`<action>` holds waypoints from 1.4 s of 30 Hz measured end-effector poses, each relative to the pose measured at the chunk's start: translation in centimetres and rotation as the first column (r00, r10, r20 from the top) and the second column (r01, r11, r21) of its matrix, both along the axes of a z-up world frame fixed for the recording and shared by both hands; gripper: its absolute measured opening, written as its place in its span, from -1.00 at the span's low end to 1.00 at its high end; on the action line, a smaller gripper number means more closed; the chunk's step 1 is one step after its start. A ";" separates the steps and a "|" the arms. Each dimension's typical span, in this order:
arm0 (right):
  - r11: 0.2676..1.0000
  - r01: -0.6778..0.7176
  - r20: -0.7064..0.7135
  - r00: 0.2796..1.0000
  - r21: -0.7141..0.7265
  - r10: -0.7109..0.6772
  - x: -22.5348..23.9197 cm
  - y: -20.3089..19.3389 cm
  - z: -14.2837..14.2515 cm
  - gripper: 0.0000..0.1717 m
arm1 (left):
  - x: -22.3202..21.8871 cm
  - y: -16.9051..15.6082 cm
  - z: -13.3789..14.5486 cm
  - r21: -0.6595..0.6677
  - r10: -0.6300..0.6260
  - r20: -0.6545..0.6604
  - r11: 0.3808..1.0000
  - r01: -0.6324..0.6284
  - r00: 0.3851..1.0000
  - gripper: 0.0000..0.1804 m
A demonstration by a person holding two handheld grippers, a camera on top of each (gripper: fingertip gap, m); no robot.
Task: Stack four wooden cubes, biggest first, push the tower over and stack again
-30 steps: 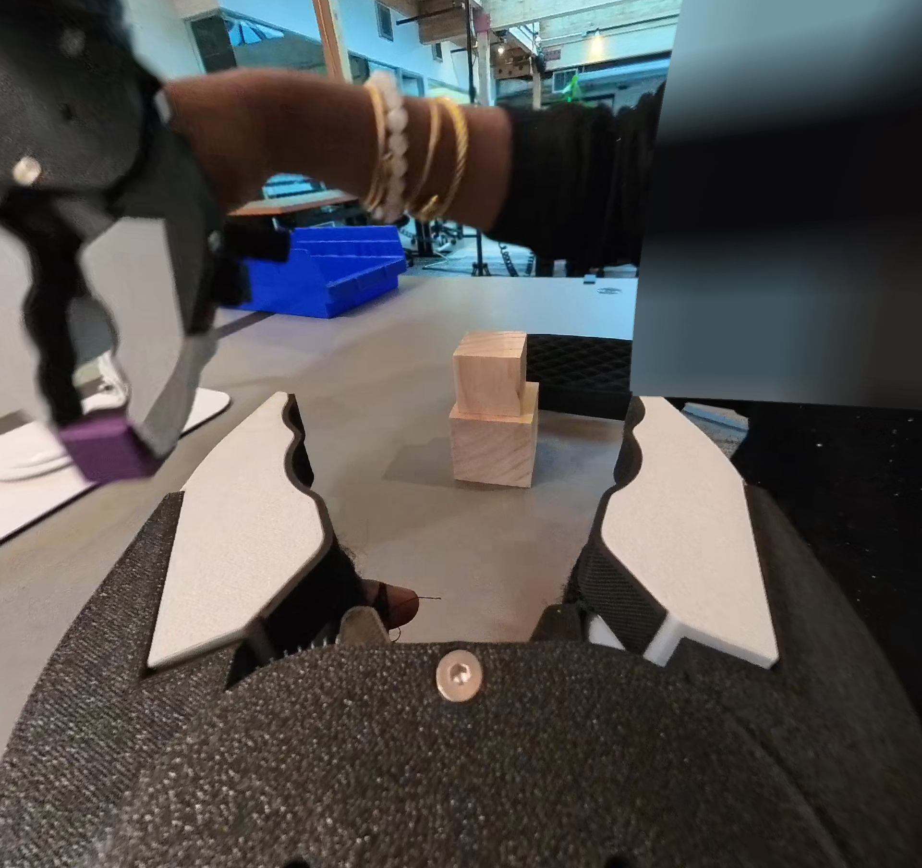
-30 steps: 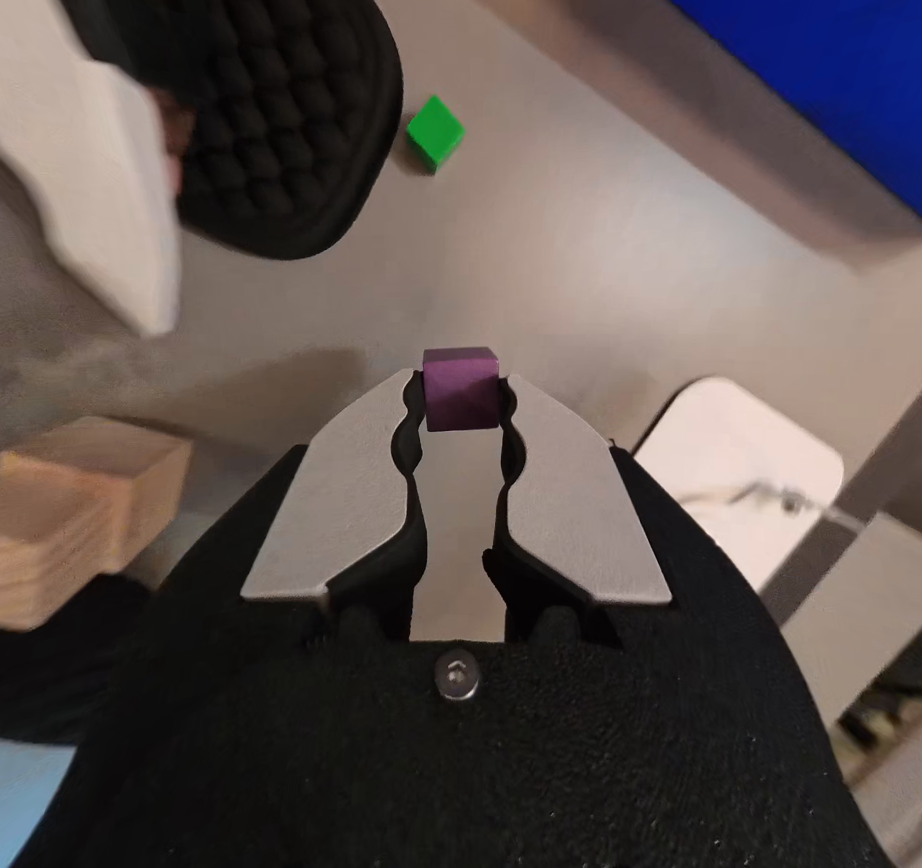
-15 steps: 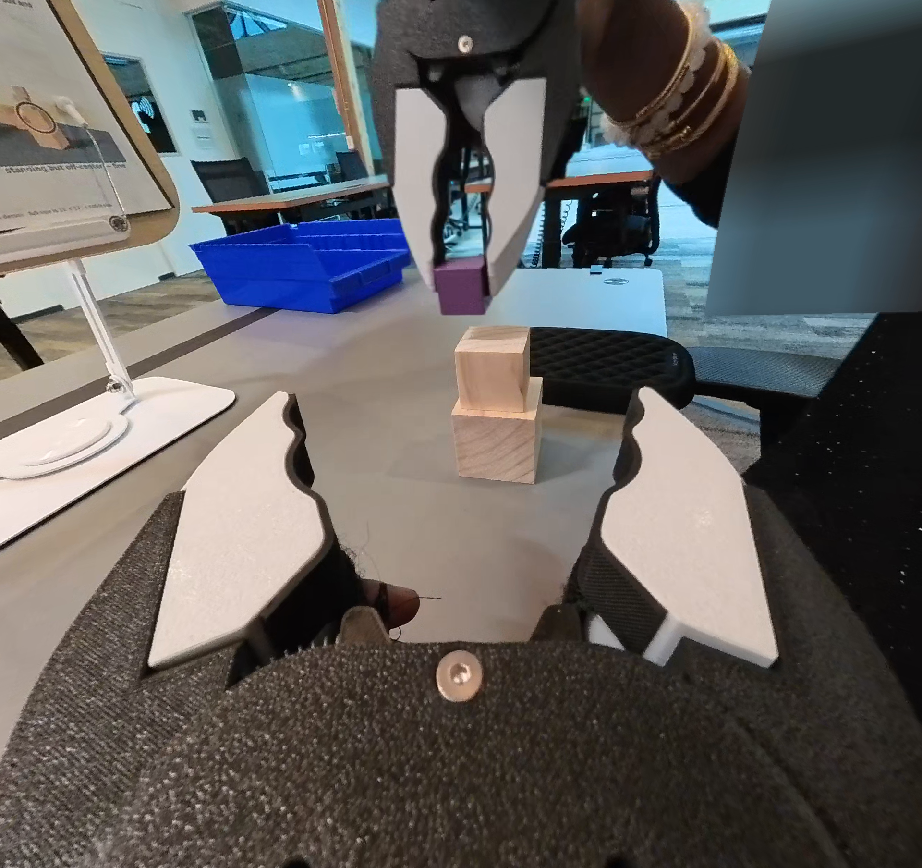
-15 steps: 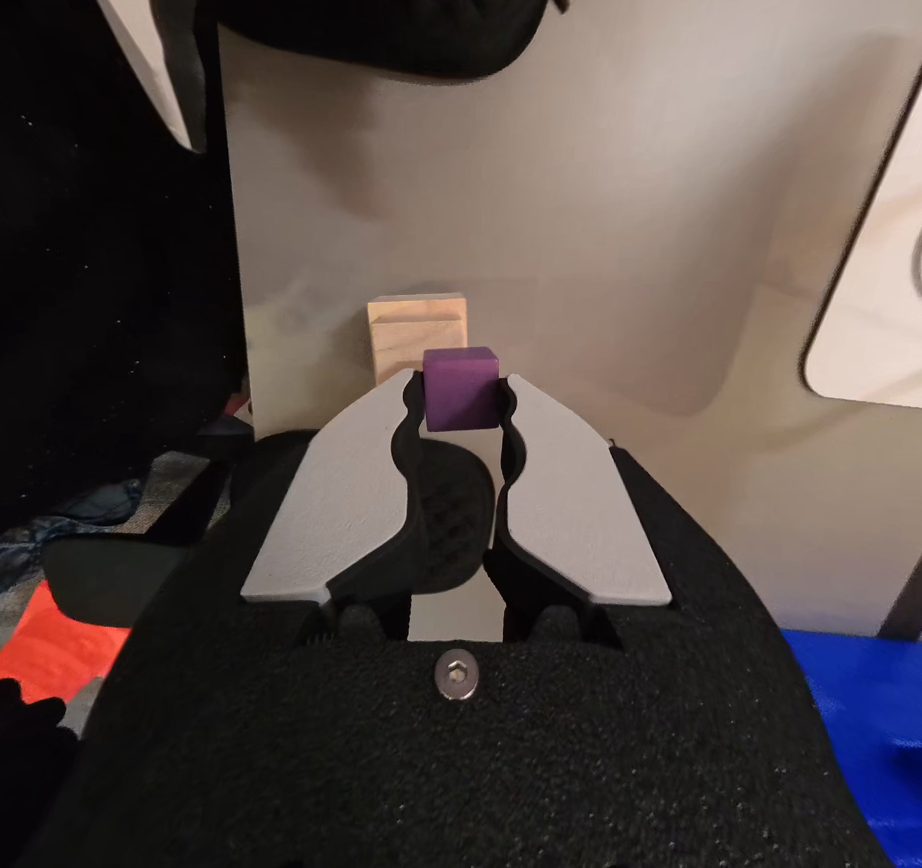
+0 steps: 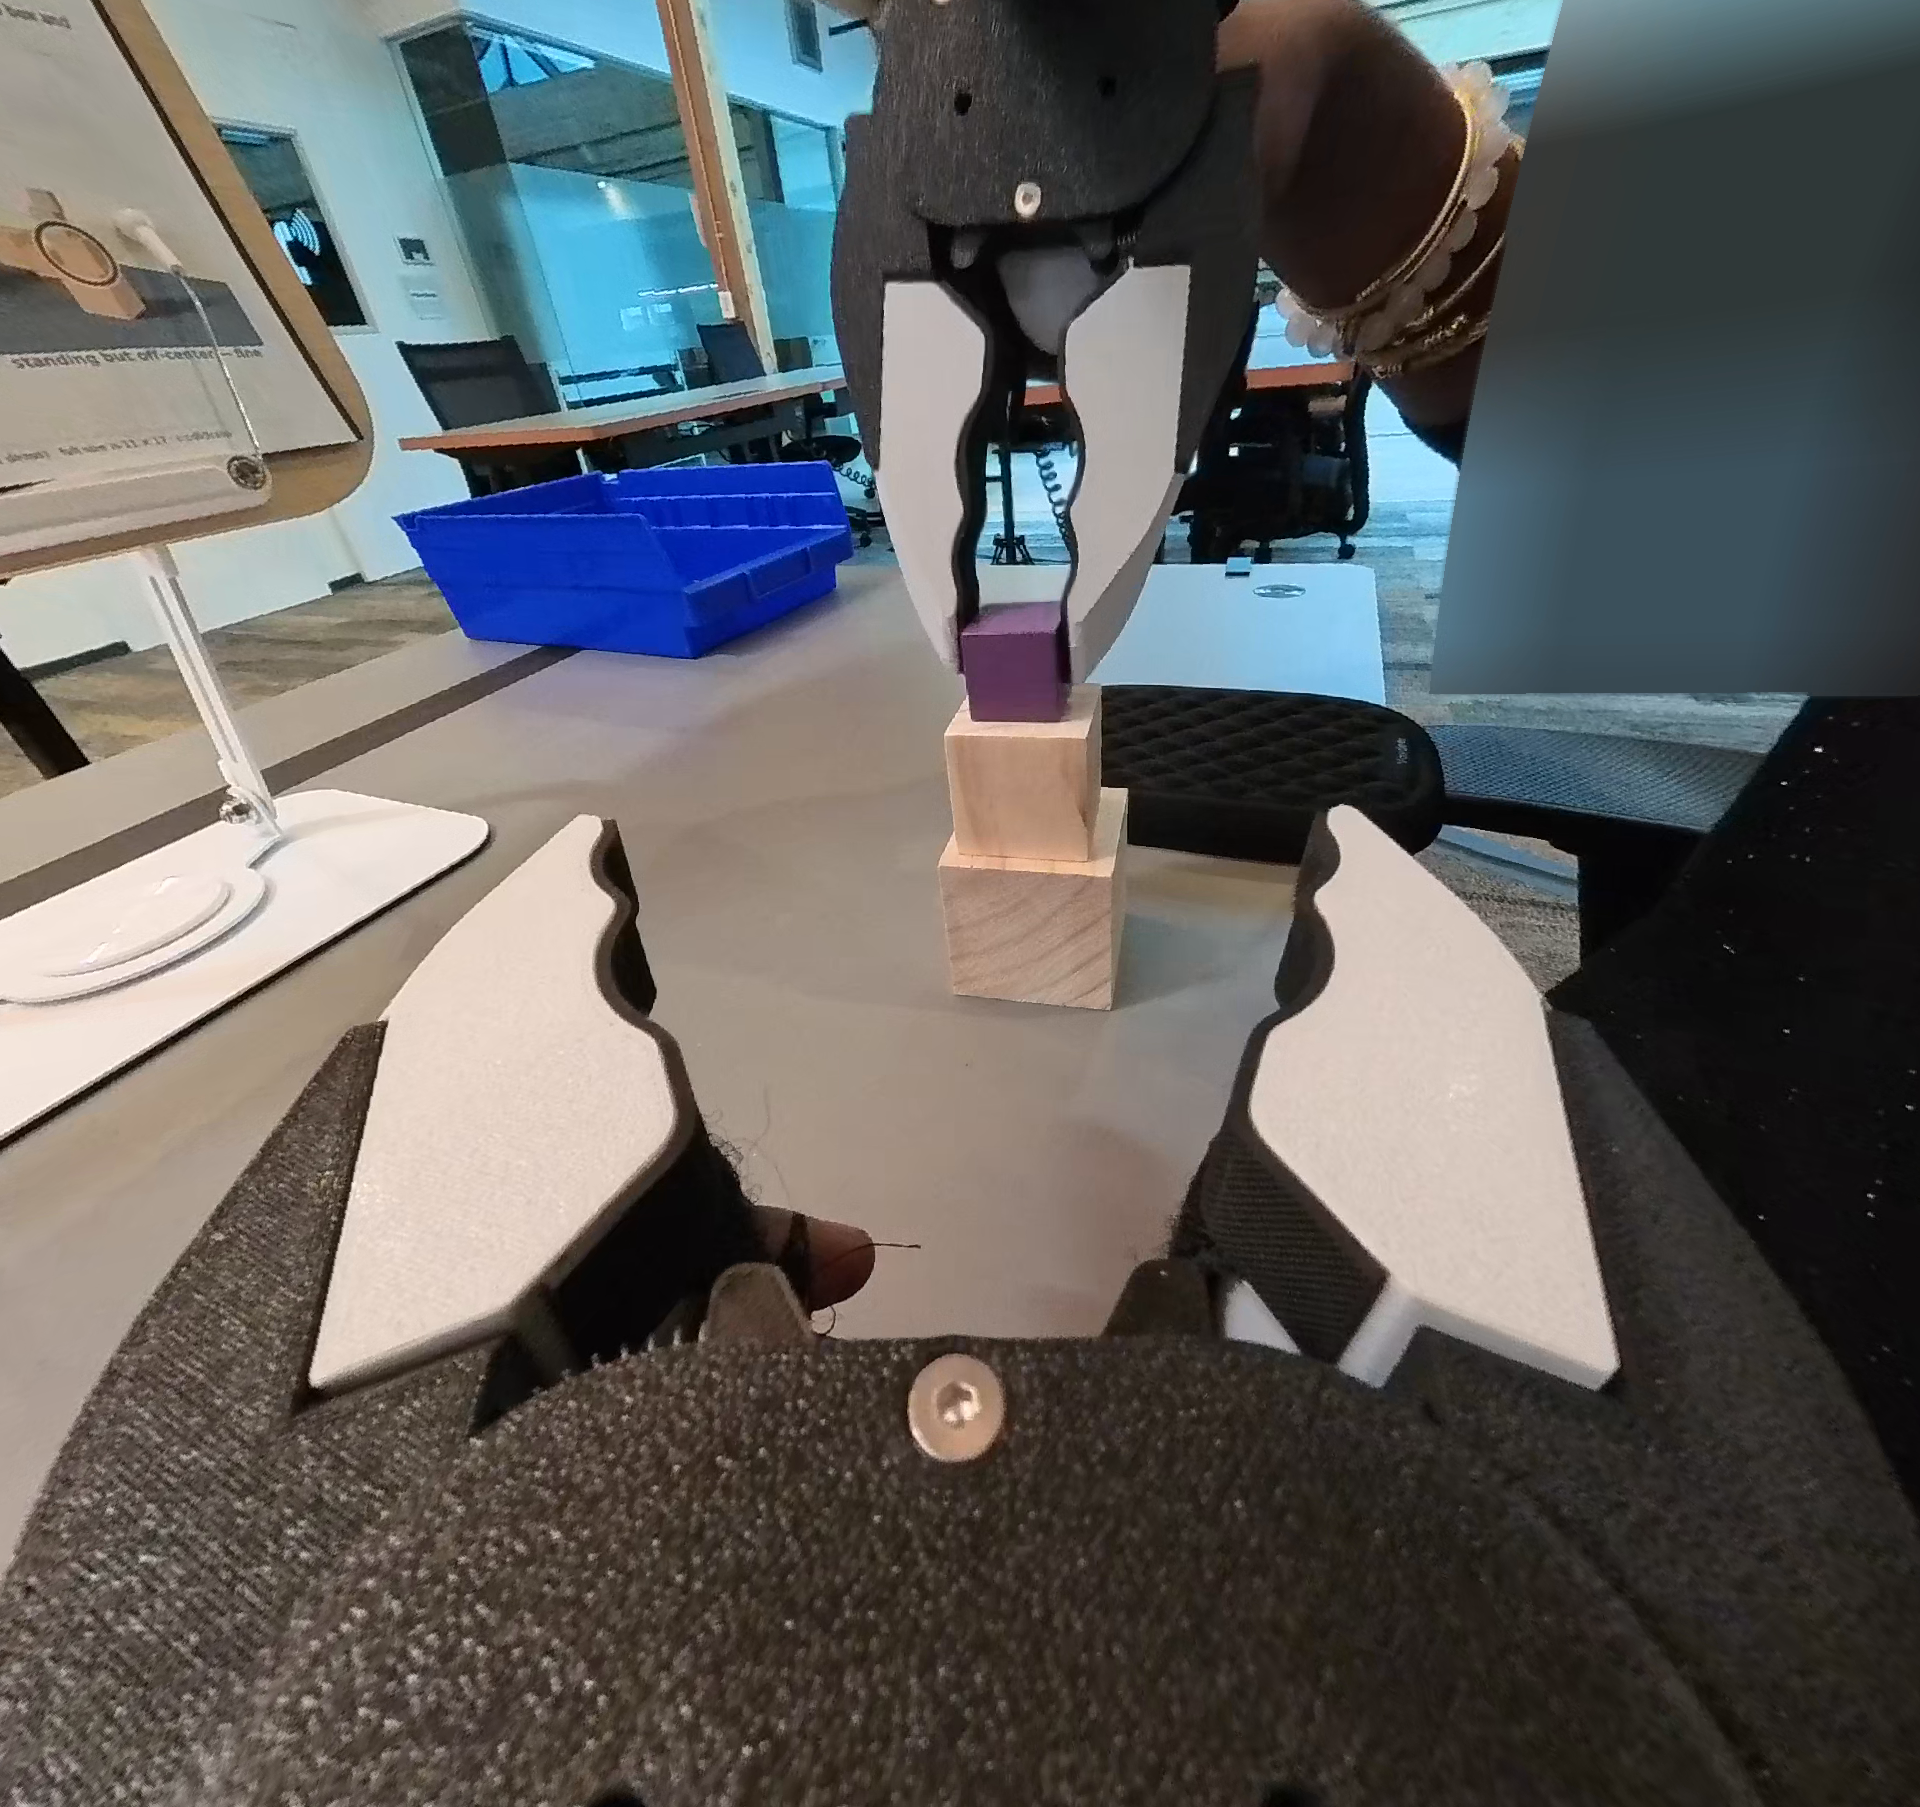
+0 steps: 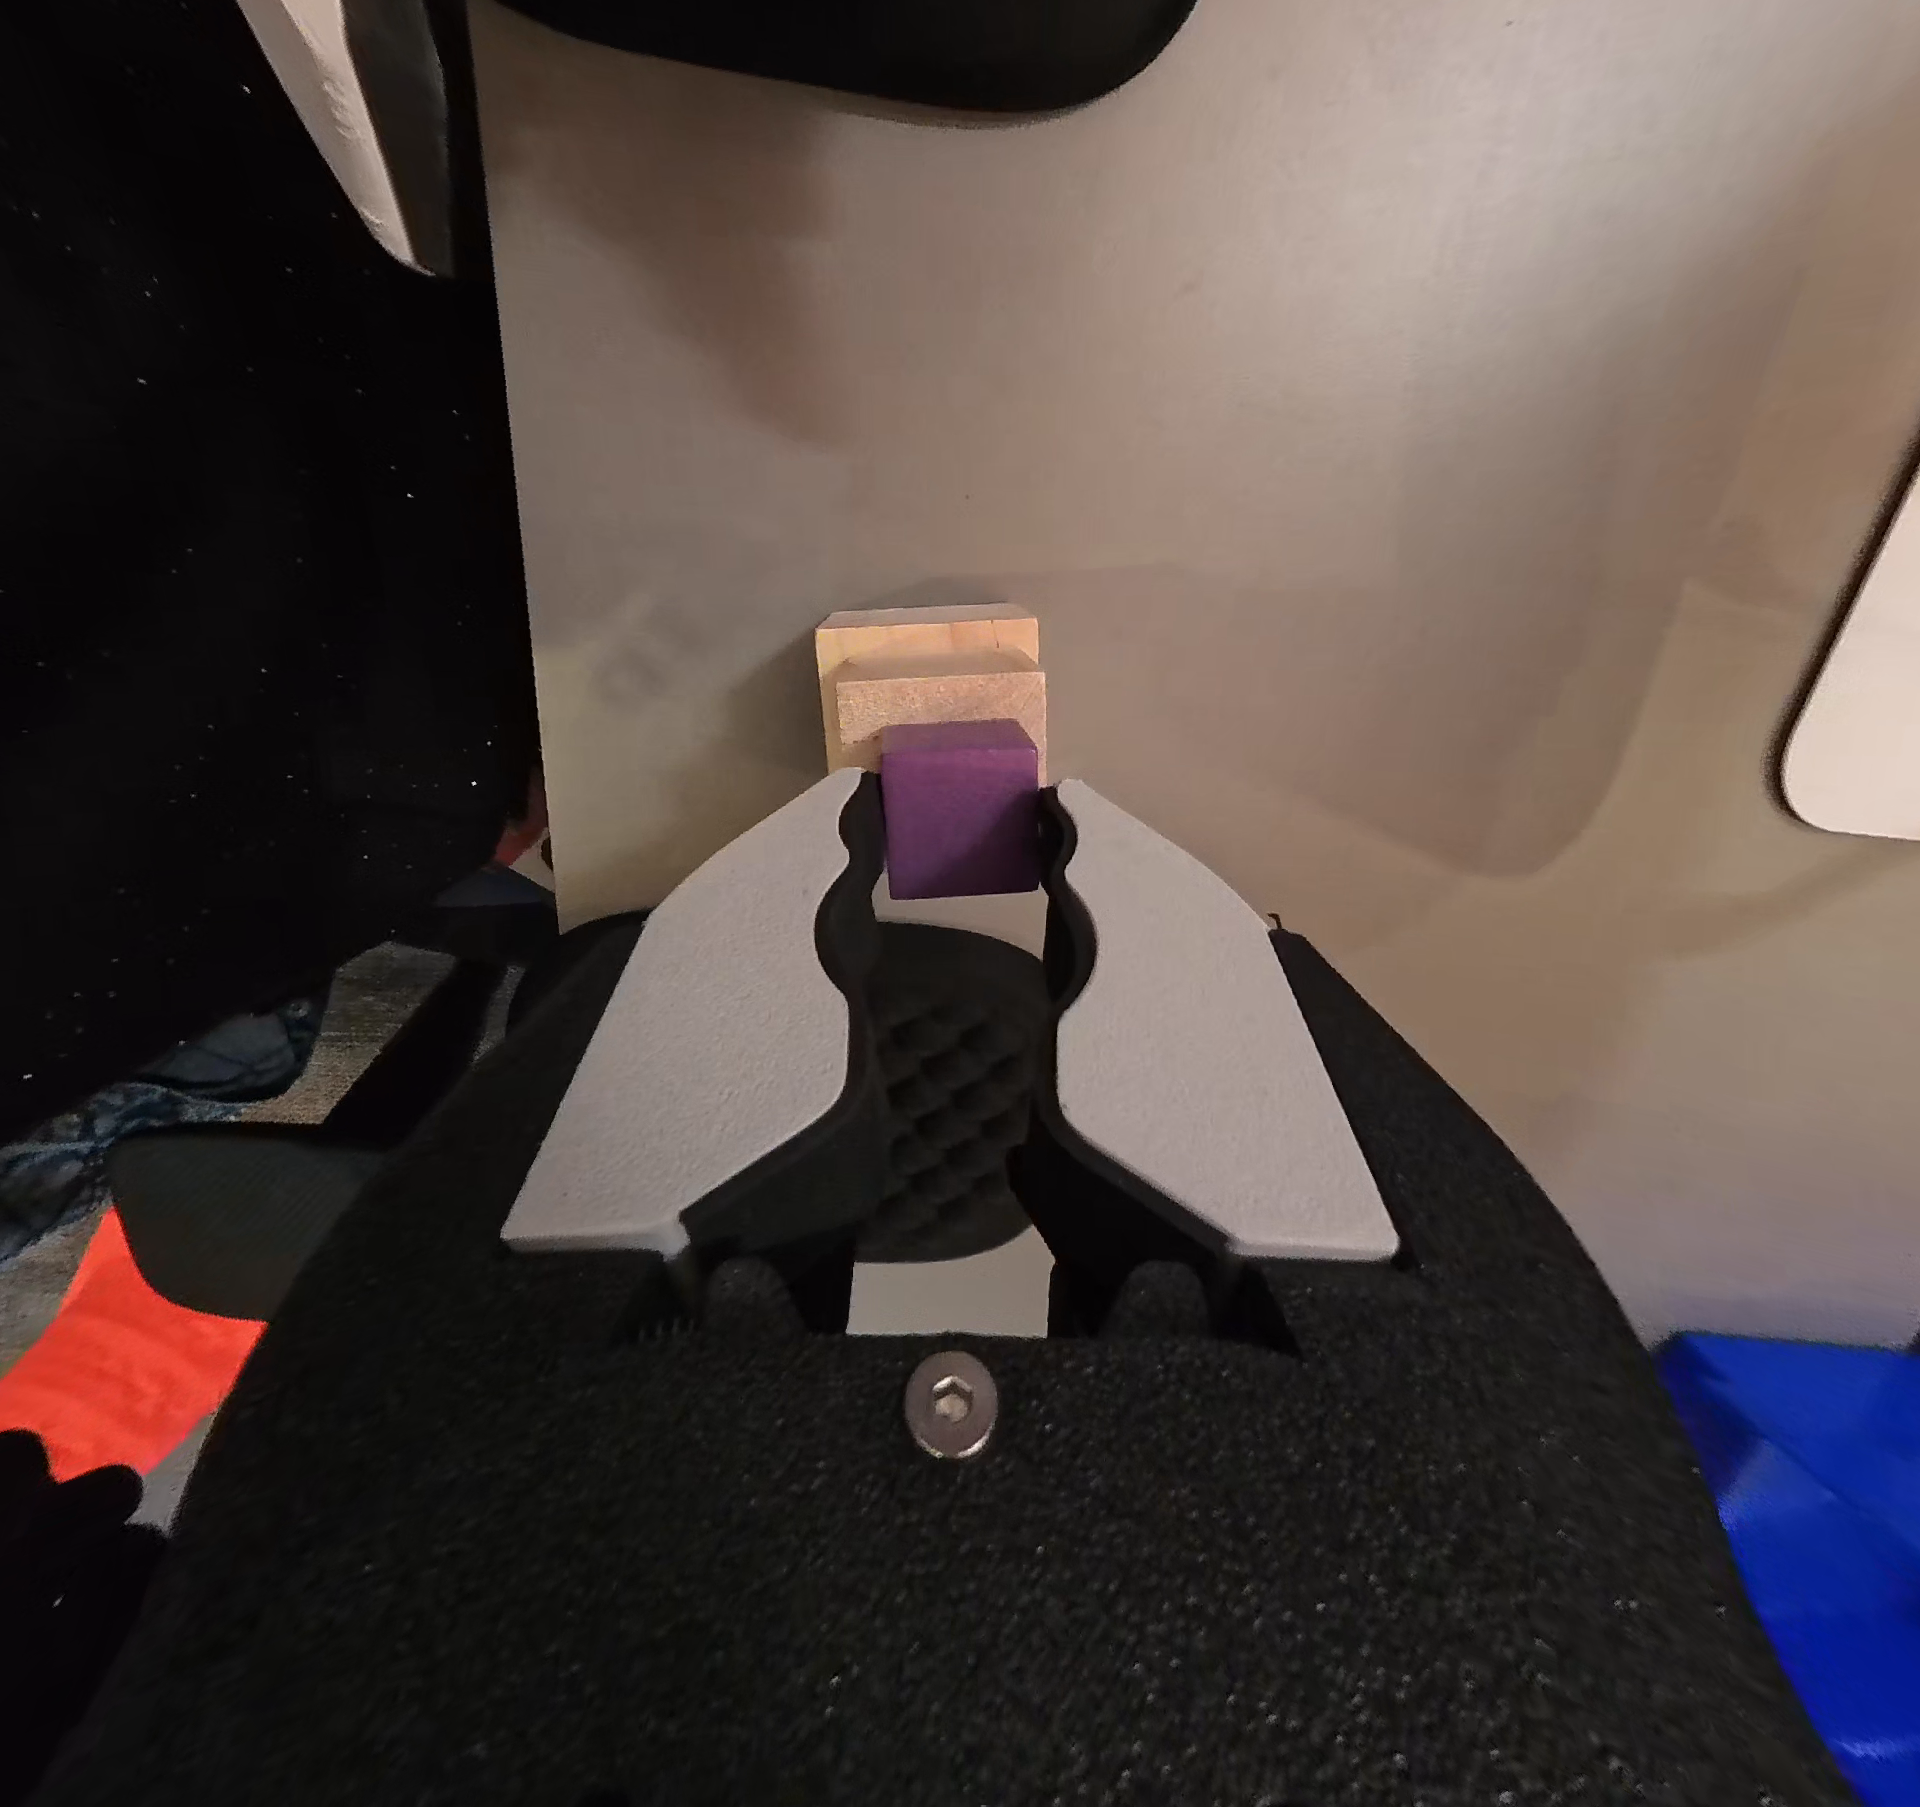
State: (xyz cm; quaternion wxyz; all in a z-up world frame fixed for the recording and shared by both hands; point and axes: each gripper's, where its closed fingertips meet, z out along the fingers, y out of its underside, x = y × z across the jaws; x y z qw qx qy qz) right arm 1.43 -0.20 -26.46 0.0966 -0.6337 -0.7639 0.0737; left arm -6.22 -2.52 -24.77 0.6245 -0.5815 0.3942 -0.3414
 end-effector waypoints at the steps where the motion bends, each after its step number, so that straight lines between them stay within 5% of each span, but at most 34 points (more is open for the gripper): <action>1: 1.000 0.000 0.000 1.000 -0.006 0.000 0.1 -0.1 -0.1 -0.68 | 0.0 0.0 0.0 0.000 0.000 0.000 1.000 0.000 1.000 0.32; 9: 0.998 -0.046 -0.084 0.996 -0.039 0.043 -1.4 0.4 2.8 -0.46 | 0.0 -0.1 0.0 0.001 -0.003 -0.002 1.000 0.003 1.000 0.32; 15: 0.972 -0.232 -0.371 0.905 -0.023 0.207 -10.4 4.1 6.9 -0.44 | 0.0 -0.1 0.0 -0.008 -0.013 0.001 1.000 0.013 1.000 0.32; 20: 0.943 -0.330 -0.424 0.862 -0.053 0.278 -17.9 6.3 2.7 -0.46 | 0.0 -0.1 0.0 -0.009 -0.019 0.006 1.000 0.019 1.000 0.31; 26: 0.815 -0.570 -0.296 0.800 -0.102 0.522 -21.3 5.6 -3.5 -0.47 | 0.0 -0.2 0.0 -0.004 -0.018 0.003 1.000 0.018 1.000 0.31; 31: 0.680 -0.729 -0.182 0.681 -0.074 0.709 -22.8 5.2 -5.8 -0.47 | 0.1 -0.2 0.0 -0.001 -0.020 0.003 1.000 0.020 1.000 0.30; 42: 0.552 -0.829 -0.055 0.558 -0.088 0.828 -23.5 4.7 -8.6 -0.57 | 0.0 -0.3 0.1 -0.001 -0.023 0.015 1.000 0.023 1.000 0.30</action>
